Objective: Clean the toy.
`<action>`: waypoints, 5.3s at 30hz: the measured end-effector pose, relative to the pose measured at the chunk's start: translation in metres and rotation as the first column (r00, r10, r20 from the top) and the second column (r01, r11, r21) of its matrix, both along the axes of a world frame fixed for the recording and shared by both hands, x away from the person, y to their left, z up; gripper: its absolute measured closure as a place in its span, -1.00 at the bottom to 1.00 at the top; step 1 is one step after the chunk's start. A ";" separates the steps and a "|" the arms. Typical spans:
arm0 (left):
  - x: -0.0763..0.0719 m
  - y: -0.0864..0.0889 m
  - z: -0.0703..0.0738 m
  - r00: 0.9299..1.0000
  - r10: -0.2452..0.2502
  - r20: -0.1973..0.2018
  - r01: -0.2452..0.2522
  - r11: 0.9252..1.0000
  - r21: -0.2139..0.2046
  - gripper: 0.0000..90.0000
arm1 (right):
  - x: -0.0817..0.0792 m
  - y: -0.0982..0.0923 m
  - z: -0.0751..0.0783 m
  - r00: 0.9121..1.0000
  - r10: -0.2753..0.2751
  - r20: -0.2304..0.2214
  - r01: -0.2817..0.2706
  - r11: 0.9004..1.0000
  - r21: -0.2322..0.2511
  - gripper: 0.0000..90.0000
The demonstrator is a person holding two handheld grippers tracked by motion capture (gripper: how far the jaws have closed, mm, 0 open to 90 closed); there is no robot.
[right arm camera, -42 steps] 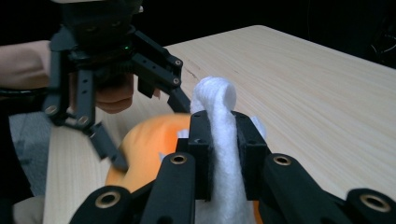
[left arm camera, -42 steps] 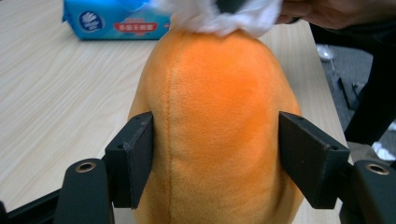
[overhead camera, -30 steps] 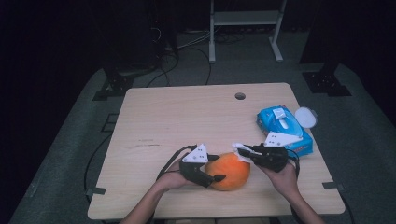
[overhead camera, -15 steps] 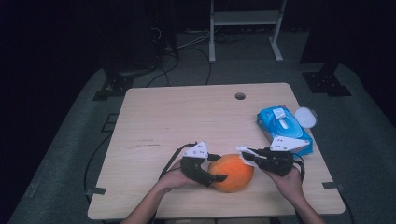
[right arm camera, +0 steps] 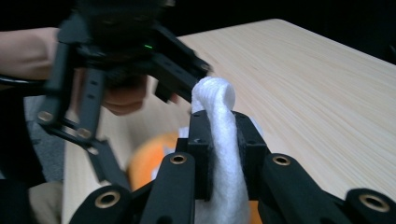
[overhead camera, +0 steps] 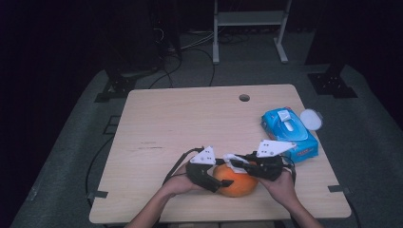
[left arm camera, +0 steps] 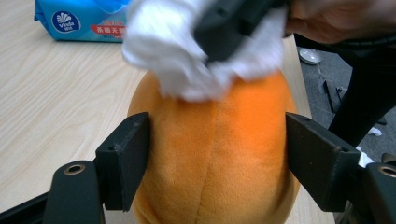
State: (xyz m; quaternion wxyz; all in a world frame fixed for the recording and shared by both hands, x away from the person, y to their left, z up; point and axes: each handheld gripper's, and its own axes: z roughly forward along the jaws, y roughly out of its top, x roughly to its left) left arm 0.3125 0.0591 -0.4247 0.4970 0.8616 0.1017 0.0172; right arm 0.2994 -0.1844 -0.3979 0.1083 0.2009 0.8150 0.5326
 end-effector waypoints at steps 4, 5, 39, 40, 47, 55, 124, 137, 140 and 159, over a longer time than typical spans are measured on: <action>0.001 0.001 -0.001 1.000 -0.009 -0.009 0.009 1.000 -0.019 -0.49 | 0.001 -0.019 -0.003 0.999 -0.045 -0.013 0.045 0.999 -0.001 0.75; 0.002 0.002 -0.002 1.000 -0.011 -0.019 0.010 0.999 -0.031 -0.52 | 0.001 -0.024 -0.004 0.998 -0.055 -0.016 0.055 0.999 0.001 0.75; -0.001 -0.006 0.002 1.000 0.004 0.023 -0.004 1.000 -0.022 -0.27 | -0.013 -0.006 0.008 0.999 0.001 0.038 -0.002 1.000 0.016 0.76; -0.003 -0.008 0.003 0.999 0.001 0.036 -0.001 1.000 -0.015 -0.27 | -0.016 0.001 0.008 0.999 0.022 0.036 -0.023 1.000 0.012 0.76; 0.000 0.002 -0.003 1.000 -0.001 0.013 0.001 1.000 0.002 -0.27 | -0.009 0.005 0.007 0.999 -0.012 0.042 0.013 0.999 -0.034 0.77; 0.008 0.011 -0.009 1.000 0.005 -0.028 -0.005 1.000 -0.001 -0.29 | 0.005 -0.053 -0.012 0.985 -0.167 -0.039 0.167 0.986 0.011 0.77; 0.011 0.006 -0.014 0.996 0.061 -0.060 -0.065 0.996 -0.066 -0.31 | -0.013 -0.011 0.003 0.999 -0.030 0.023 0.029 0.999 0.033 0.75; 0.011 0.009 -0.016 0.997 0.046 -0.059 -0.049 0.997 -0.056 -0.31 | 0.015 -0.051 -0.011 0.987 -0.152 -0.041 0.154 0.987 0.035 0.75; 0.011 0.008 -0.016 0.997 0.049 -0.059 -0.053 0.997 -0.064 -0.31 | 0.010 -0.067 -0.016 0.982 -0.179 -0.063 0.182 0.982 0.041 0.75; 0.020 0.015 -0.023 0.999 0.009 -0.047 -0.017 0.986 -0.166 -0.67 | -0.004 -0.042 -0.008 0.994 -0.104 -0.030 0.105 0.994 0.044 0.75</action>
